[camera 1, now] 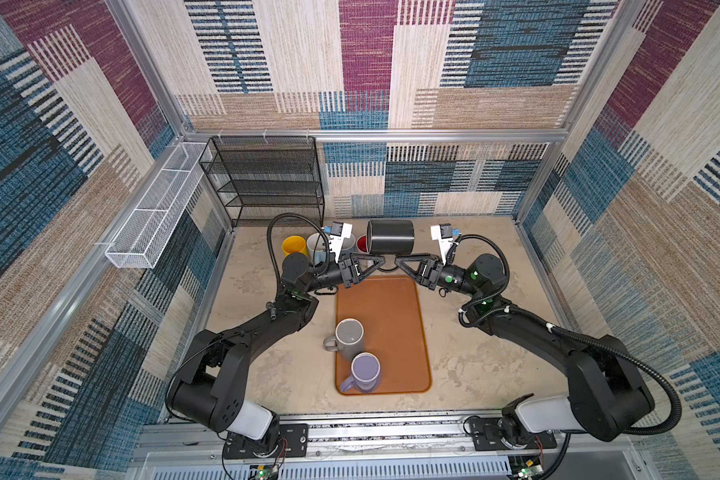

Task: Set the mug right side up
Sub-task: 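Bring the black mug toward the right gripper while the right gripper approaches, then close the right gripper on the black mug and open the left gripper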

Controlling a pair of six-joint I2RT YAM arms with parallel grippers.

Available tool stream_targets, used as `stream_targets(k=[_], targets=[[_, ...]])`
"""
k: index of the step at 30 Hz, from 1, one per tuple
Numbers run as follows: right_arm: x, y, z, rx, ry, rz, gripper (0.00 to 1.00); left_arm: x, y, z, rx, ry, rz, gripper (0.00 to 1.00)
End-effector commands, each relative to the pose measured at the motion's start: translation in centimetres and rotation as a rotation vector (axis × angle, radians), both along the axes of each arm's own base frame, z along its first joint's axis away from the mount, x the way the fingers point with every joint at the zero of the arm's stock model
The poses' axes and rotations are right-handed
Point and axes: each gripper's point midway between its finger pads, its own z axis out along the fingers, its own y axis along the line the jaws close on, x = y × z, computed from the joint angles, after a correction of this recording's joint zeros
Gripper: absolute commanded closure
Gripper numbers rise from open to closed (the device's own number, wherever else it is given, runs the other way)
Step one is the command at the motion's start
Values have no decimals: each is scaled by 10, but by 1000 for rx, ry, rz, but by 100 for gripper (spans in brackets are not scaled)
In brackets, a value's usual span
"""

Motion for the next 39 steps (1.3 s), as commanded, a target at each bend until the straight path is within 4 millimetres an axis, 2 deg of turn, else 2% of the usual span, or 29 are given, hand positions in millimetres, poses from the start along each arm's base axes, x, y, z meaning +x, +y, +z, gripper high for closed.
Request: stream_targets(k=[1, 25, 39], targets=[[-4, 1, 14, 28, -44, 15, 68, -13, 2, 28, -50, -169, -5, 100], [-8, 4, 38, 82, -86, 36, 74, -17, -8, 27, -44, -171, -41, 100], [-12, 1, 42, 76, -100, 17, 100, -17, -10, 25, -21, -161, -44, 100]])
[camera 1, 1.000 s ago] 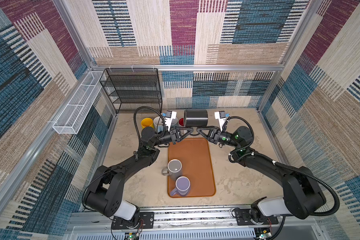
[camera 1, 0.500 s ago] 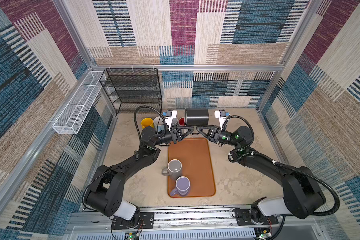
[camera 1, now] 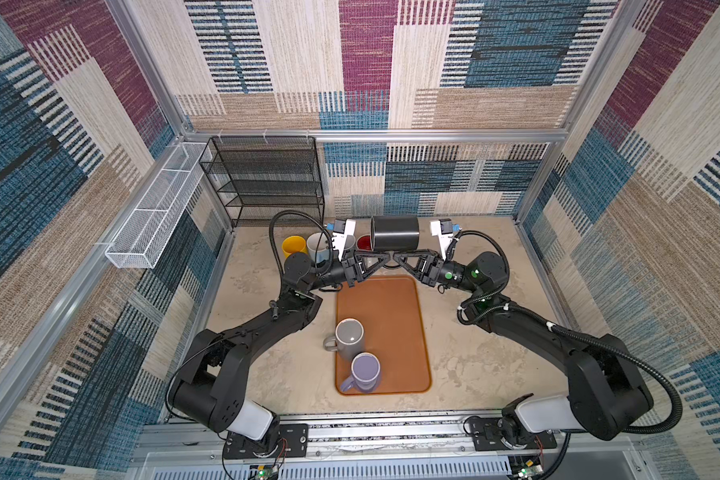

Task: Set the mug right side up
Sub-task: 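Close the right gripper on the black mug and open the left gripper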

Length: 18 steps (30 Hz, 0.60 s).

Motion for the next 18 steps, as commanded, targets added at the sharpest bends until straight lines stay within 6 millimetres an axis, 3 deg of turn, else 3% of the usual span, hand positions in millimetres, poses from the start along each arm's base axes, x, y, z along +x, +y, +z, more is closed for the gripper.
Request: stream_targets(k=[1, 4, 18], targets=[[-6, -4, 19, 33, -71, -16, 100, -8, 0, 6, 13, -93, -18, 100], [-6, -6, 21, 24, -77, -33, 100, -6, 0, 5, 27, -80, -4, 99], [-6, -13, 29, -1, -87, -83, 100, -2, 4, 3, 77, -54, 60, 70]])
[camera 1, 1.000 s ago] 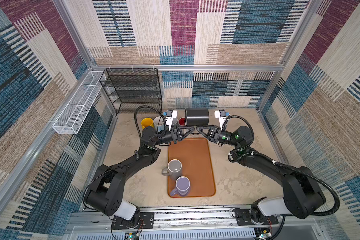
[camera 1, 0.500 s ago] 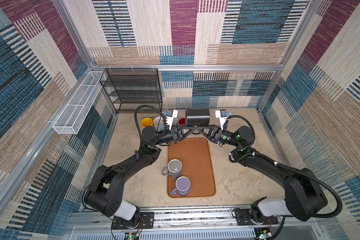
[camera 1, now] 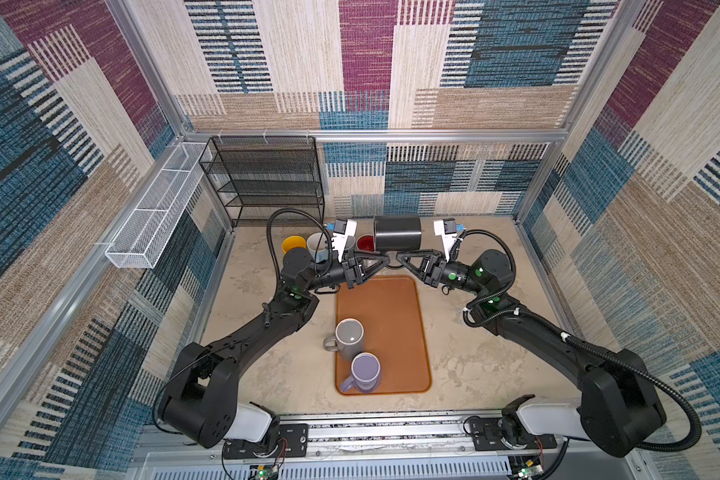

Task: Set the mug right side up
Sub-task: 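Close the right gripper on the black mug and open the left gripper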

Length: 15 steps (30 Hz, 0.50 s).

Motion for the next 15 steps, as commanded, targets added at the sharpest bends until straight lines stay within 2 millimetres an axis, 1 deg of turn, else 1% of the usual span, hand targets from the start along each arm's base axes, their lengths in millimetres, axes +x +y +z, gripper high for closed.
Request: stream_targets(k=[1, 8, 15], targets=[[-5, -5, 24, 43, -97, -22, 100, 1, 1, 3, 6, -33, 21, 69], [-8, -11, 29, 43, -113, -37, 100, 8, 5, 0, 19, -10, 68, 65], [-6, -20, 28, 17, -112, -87, 100, 19, 14, -7, 83, 9, 187, 64]])
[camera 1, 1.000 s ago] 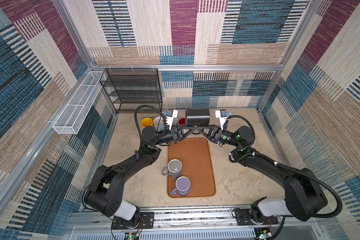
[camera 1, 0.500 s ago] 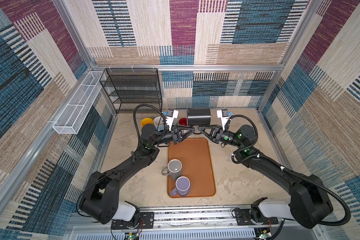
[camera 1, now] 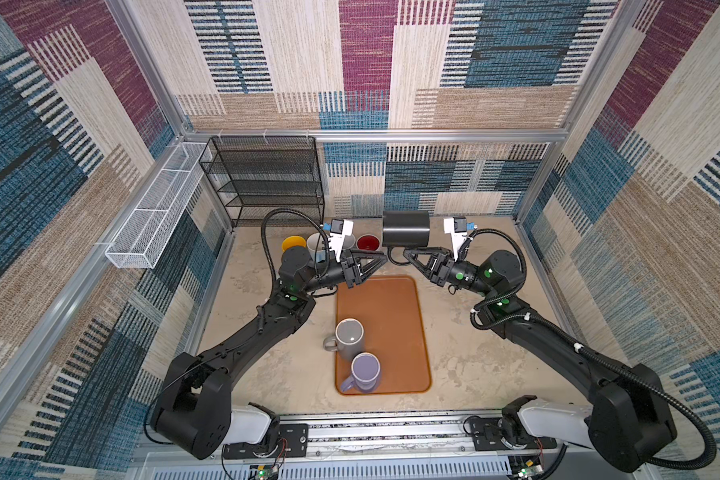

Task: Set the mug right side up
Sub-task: 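Close the right gripper on the black mug and open the left gripper, then turn the black mug upright with the right gripper while the left gripper withdraws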

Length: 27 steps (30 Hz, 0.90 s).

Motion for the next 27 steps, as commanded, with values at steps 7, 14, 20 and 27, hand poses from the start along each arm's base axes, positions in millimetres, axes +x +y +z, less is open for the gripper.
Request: stream_targets(k=[7, 14, 20, 27], targets=[[3, -10, 9, -15, -66, -64, 100, 24, 19, -23, 165, 56, 226, 66], [10, -14, 6, -48, -49, -98, 100, 38, 32, -38, 266, 86, 350, 67], [19, -15, 2, -86, -27, -131, 100, 48, 50, -52, 367, 109, 503, 70], [35, -16, -11, -140, 22, -174, 100, 56, 71, -64, 502, 136, 662, 73]])
